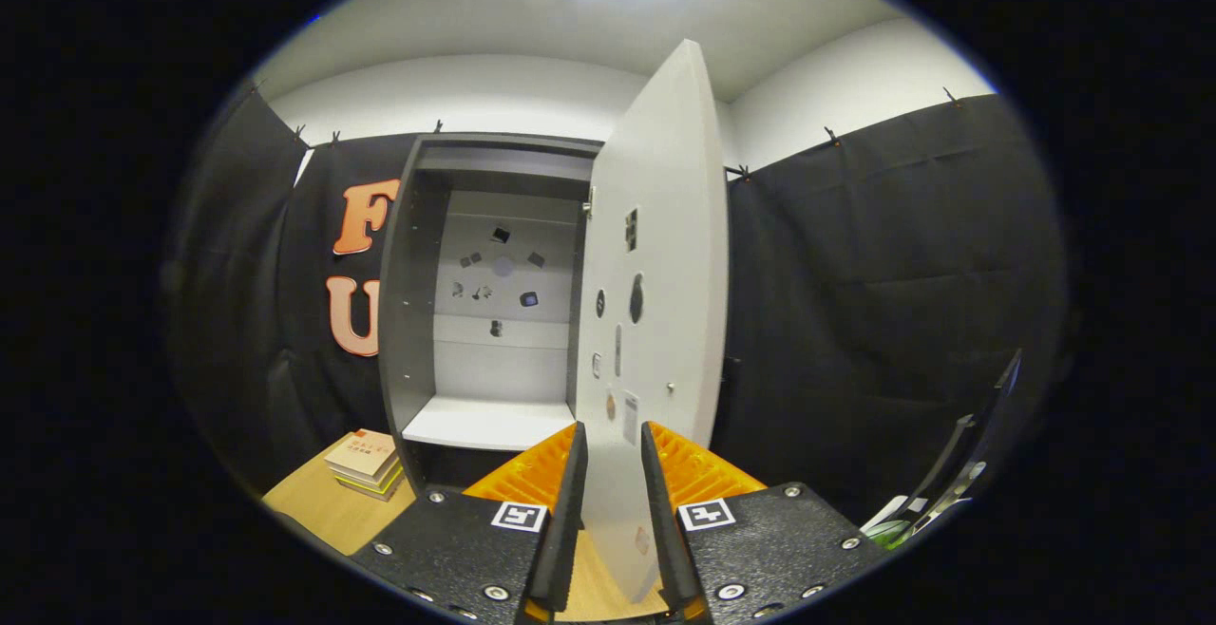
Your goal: Open the shoe cabinet door, grab the shoes and put them into the shoe cabinet, then close the shoe cabinet door.
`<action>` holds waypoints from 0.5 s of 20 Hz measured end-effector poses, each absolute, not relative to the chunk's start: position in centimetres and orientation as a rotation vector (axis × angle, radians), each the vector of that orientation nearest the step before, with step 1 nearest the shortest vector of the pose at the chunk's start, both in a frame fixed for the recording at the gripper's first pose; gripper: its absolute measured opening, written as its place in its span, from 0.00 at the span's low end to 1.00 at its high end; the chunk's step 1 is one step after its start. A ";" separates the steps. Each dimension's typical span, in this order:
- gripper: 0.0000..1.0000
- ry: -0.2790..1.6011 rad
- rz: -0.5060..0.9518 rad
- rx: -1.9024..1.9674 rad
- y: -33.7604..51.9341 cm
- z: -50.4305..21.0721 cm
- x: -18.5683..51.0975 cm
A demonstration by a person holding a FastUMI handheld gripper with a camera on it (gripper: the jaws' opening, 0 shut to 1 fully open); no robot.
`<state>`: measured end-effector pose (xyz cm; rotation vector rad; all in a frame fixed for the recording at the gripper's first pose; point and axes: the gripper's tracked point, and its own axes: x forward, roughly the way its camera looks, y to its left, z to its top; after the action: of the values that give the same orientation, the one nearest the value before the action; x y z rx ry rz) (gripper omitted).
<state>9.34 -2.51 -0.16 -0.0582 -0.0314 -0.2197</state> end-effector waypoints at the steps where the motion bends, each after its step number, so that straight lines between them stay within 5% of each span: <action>1: 0.36 -0.035 -0.204 -0.061 -1.6 -0.2 9.8; 10: 0.39 0.066 -0.029 -0.027 7.7 -6.4 12.5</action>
<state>12.49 7.72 -6.45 -0.0267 0.0658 -0.0289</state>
